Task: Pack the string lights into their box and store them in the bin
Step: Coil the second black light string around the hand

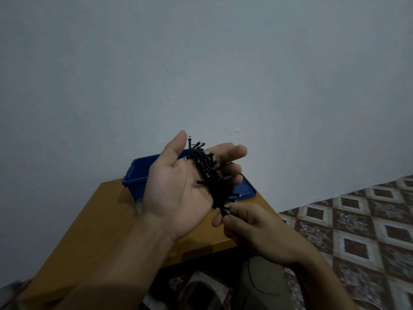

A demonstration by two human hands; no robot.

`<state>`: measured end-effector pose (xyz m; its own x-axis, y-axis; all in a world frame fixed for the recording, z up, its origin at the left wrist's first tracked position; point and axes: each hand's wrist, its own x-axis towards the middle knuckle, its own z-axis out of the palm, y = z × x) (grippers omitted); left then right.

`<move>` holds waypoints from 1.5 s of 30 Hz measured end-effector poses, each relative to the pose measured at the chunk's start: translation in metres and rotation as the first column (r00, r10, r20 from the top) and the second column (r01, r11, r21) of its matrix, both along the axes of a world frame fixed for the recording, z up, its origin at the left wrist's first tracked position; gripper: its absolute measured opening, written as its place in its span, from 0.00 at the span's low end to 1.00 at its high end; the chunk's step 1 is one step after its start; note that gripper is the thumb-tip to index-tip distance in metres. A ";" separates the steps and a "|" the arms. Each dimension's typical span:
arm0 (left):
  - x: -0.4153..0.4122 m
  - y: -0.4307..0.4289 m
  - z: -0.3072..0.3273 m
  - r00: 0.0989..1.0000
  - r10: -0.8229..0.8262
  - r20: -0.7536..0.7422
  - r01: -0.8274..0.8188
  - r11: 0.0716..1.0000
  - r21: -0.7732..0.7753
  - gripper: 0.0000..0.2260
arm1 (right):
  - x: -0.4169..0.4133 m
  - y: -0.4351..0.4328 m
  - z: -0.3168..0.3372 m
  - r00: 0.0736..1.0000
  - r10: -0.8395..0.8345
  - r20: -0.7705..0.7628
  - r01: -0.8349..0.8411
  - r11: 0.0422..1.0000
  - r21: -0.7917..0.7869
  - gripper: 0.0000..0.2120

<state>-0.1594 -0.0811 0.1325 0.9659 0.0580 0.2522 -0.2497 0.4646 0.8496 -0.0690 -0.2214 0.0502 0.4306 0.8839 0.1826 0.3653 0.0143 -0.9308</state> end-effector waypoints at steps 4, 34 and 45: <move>0.014 0.002 0.000 0.998 0.048 -0.049 -0.046 0.998 0.037 0.37 | -0.004 -0.001 0.006 0.997 -0.023 0.076 0.029 0.997 -0.070 0.09; 0.026 0.020 -0.034 0.887 0.388 -0.249 -0.087 0.672 0.735 0.48 | 0.001 -0.010 0.009 0.984 -0.176 -0.002 0.175 0.974 0.146 0.16; 0.015 0.016 -0.030 0.868 0.329 -0.371 0.167 0.510 0.844 0.41 | -0.001 -0.010 0.012 0.991 -0.134 -0.025 0.136 0.978 0.157 0.16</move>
<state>-0.1439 -0.0652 0.1021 0.9663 0.1473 -0.2111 0.2572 -0.5199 0.8145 -0.0702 -0.2317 0.0619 0.5478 0.7779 0.3080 0.3605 0.1128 -0.9259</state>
